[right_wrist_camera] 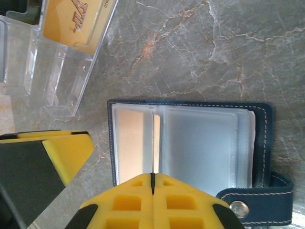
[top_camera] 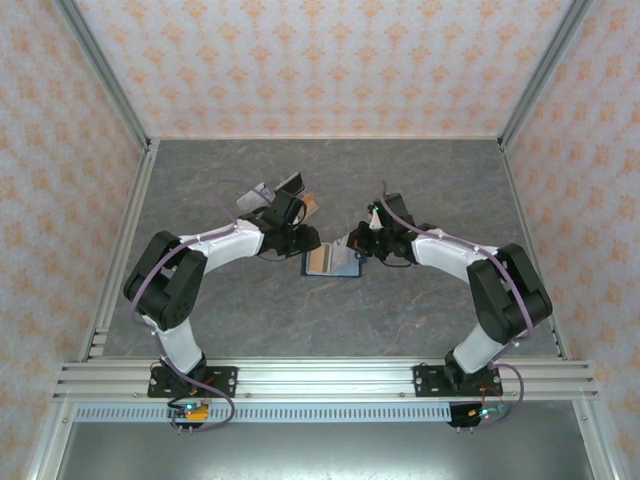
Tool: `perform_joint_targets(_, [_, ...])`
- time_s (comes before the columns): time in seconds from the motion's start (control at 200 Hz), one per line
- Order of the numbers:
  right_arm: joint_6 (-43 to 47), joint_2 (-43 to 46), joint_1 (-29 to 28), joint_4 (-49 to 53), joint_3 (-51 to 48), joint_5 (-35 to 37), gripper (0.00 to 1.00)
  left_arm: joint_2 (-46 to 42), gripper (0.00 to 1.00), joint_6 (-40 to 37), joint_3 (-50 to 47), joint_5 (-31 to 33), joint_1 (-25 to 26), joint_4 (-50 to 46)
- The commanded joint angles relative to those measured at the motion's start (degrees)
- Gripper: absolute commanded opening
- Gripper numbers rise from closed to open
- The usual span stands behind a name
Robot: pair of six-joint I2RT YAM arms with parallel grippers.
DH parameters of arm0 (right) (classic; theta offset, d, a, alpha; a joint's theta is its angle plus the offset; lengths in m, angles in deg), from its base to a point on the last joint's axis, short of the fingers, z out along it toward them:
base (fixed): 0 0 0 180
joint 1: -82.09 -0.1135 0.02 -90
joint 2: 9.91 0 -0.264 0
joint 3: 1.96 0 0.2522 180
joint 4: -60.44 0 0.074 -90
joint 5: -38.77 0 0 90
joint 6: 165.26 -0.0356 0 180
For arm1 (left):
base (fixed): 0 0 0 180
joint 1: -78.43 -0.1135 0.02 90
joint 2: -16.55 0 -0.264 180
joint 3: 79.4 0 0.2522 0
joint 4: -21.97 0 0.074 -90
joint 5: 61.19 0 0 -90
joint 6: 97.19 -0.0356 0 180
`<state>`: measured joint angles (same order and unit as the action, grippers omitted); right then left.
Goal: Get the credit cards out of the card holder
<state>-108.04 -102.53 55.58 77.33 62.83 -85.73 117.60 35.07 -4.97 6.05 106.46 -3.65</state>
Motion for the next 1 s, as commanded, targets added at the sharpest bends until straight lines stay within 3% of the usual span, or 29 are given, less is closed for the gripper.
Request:
perform_joint_targets(0.0, [-1.1, 1.5, 0.3, -3.2, -1.0, -1.6, 0.0, -2.7, 0.52, 5.4, -3.3, -6.8, -1.1, 9.7])
perform_joint_targets(0.35, [-9.5, 3.0, 2.6, -15.8, -3.1, -10.0, 0.0, -5.0, 0.73, 14.1, -9.7, -13.6, -2.3, 24.5])
perform_joint_targets(0.666, [-20.0, 2.7, 4.4, -29.4, -4.0, -16.8, 0.0, -9.1, 0.75, 19.7, -11.8, -18.0, -2.8, 33.6])
perform_joint_targets(0.776, [-22.5, 2.2, 4.5, -32.6, -4.0, -17.8, 0.0, -8.9, 0.72, 21.7, -12.1, -19.7, -3.1, 37.1])
perform_joint_targets(0.991, [-24.1, 1.4, 5.3, -34.6, -4.4, -18.1, 0.0, -10.2, 0.49, 21.5, -12.7, -20.2, -3.5, 39.0])
